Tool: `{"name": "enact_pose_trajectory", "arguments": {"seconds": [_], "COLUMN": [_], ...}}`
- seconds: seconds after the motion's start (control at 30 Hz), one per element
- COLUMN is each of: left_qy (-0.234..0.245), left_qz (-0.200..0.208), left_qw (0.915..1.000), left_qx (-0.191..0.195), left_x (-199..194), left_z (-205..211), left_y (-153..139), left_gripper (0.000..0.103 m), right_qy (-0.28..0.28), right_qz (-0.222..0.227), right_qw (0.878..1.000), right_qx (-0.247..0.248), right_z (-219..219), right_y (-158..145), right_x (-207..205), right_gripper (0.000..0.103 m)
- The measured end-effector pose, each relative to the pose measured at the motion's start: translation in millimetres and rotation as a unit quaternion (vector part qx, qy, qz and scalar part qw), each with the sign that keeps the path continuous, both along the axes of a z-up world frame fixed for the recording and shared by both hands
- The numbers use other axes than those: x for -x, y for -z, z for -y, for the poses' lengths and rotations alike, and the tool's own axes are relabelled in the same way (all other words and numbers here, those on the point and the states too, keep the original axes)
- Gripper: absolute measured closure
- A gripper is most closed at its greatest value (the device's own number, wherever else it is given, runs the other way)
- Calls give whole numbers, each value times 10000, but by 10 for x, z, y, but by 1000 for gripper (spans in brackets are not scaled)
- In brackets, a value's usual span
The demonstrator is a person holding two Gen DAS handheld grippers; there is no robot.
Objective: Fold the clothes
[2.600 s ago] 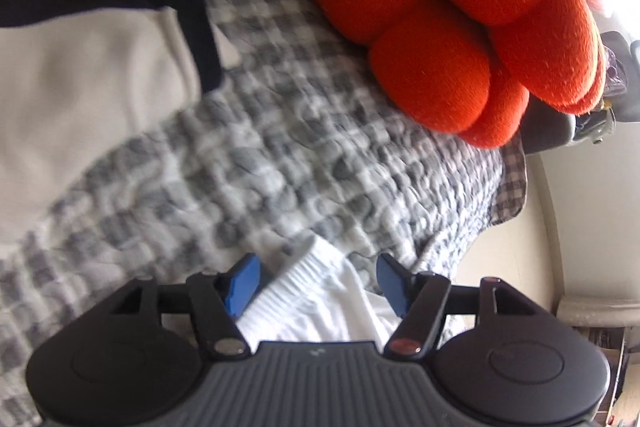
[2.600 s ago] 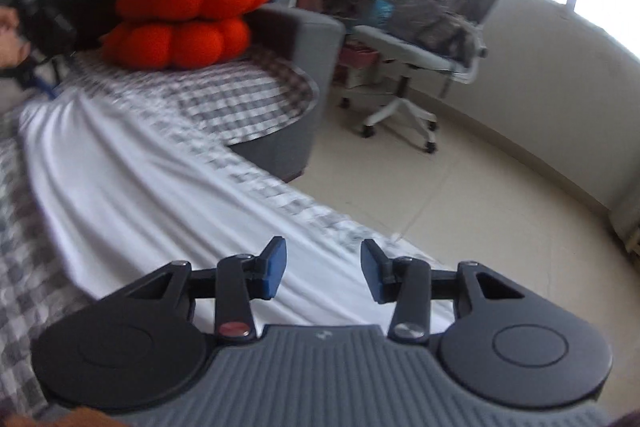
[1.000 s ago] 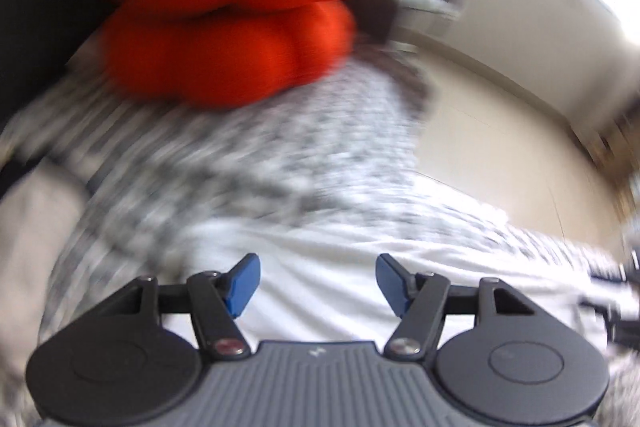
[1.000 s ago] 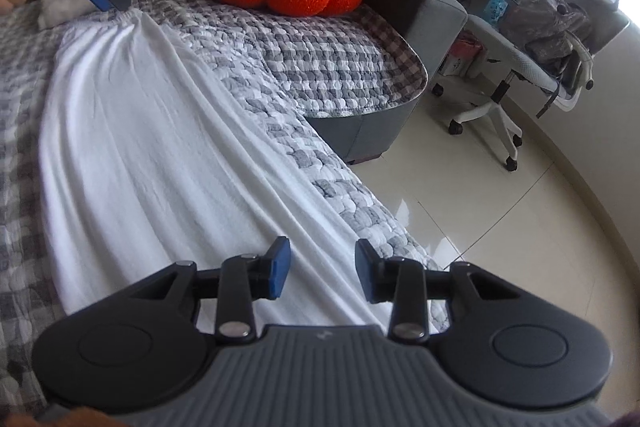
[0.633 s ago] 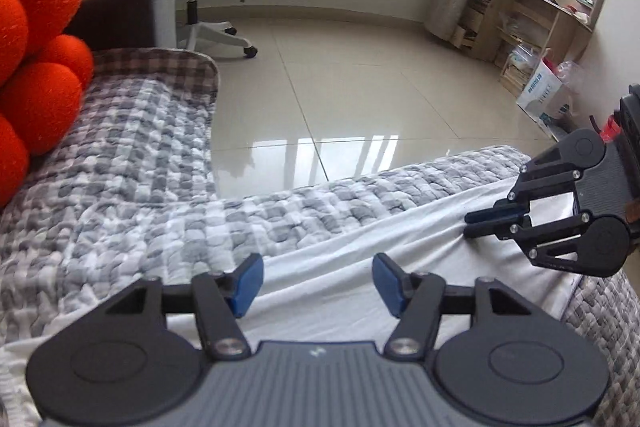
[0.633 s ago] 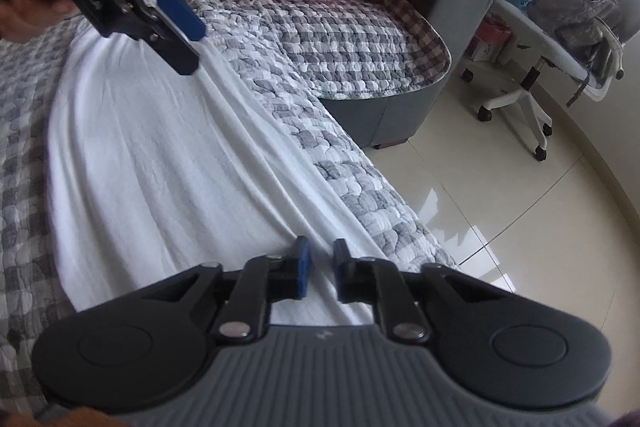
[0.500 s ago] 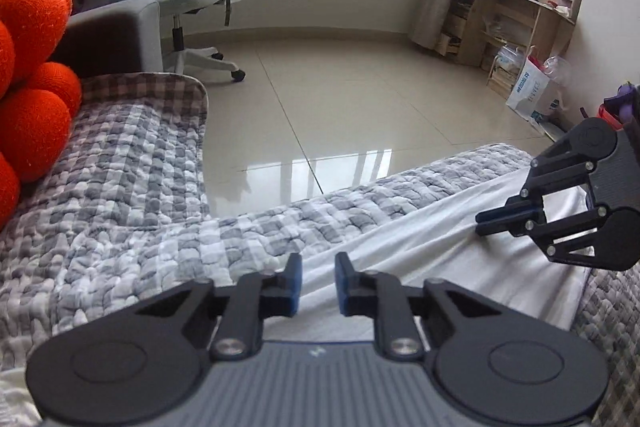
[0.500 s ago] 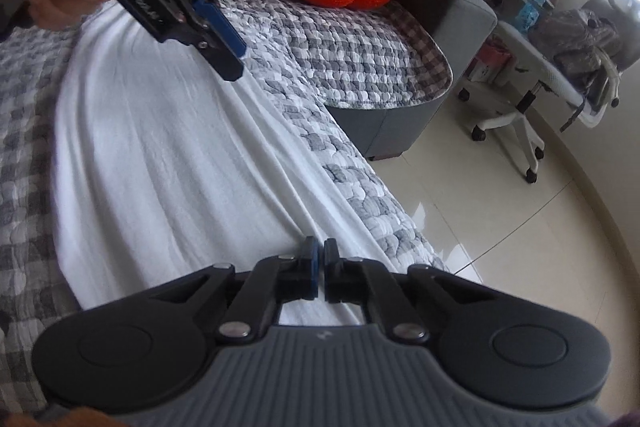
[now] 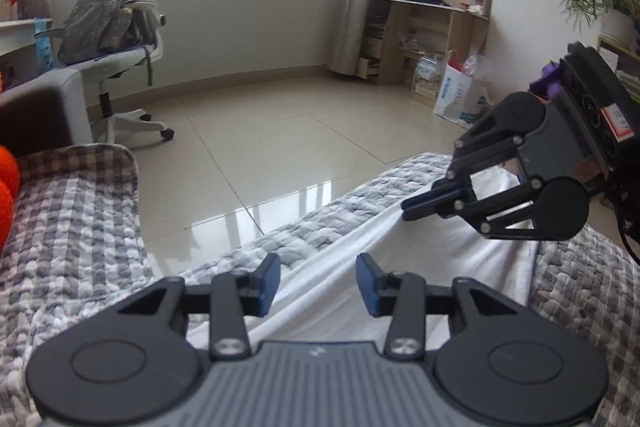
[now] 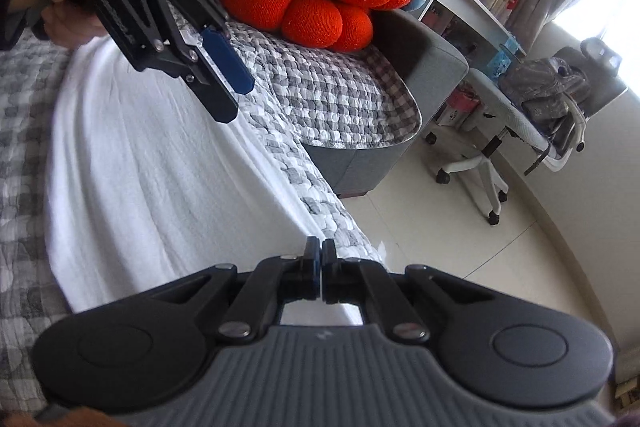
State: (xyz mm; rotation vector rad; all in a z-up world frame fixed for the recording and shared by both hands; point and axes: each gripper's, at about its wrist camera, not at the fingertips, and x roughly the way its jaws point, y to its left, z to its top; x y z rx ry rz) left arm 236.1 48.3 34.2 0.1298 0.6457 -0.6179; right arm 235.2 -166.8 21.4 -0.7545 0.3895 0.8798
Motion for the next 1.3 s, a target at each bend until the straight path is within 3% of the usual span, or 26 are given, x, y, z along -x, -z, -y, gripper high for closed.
{"name": "enact_pose_trajectory", "arguments": {"seconds": [0.2, 0.37, 0.53, 0.57, 0.73, 0.87, 1.0, 1.13, 1.2, 1.3], "left_qy": [440, 552, 481, 470, 472, 168, 24, -229, -281, -303], "left_qz": [-224, -406, -417, -398, -46, 145, 148, -67, -86, 7], "left_qw": [9986, 9976, 9980, 9981, 9987, 9987, 9972, 9936, 9941, 9948], "left_qx": [-201, 99, 18, 2, -190, -456, -732, -1101, -1047, -971], "left_x": [-165, -243, -233, -228, -118, -158, -252, -435, -462, -440], "left_z": [172, 94, 130, 137, 225, 260, 330, 387, 360, 334], "left_y": [67, 95, 125, 127, 54, -2, 16, 175, 193, 140], "left_gripper": [61, 65, 98, 99, 102, 102, 102, 102, 102, 102], "right_qy": [39, 39, 59, 60, 88, 139, 249, 348, 387, 461], "right_qz": [233, 304, 384, 406, 515, 575, 488, 237, 140, 151], "right_qw": [9997, 9995, 9991, 9990, 9984, 9980, 9984, 9986, 9981, 9985], "right_qx": [-63, -62, -149, -171, -225, -206, -114, 322, 452, 256], "right_z": [6, 18, 16, 17, 28, 12, -58, -184, -227, -210], "right_y": [-69, -56, -56, -62, -98, -112, -93, 126, 215, 191], "right_x": [28, 50, 57, 63, 80, 61, -43, -216, -276, -279], "right_gripper": [103, 103, 103, 103, 103, 103, 103, 103, 103, 103]}}
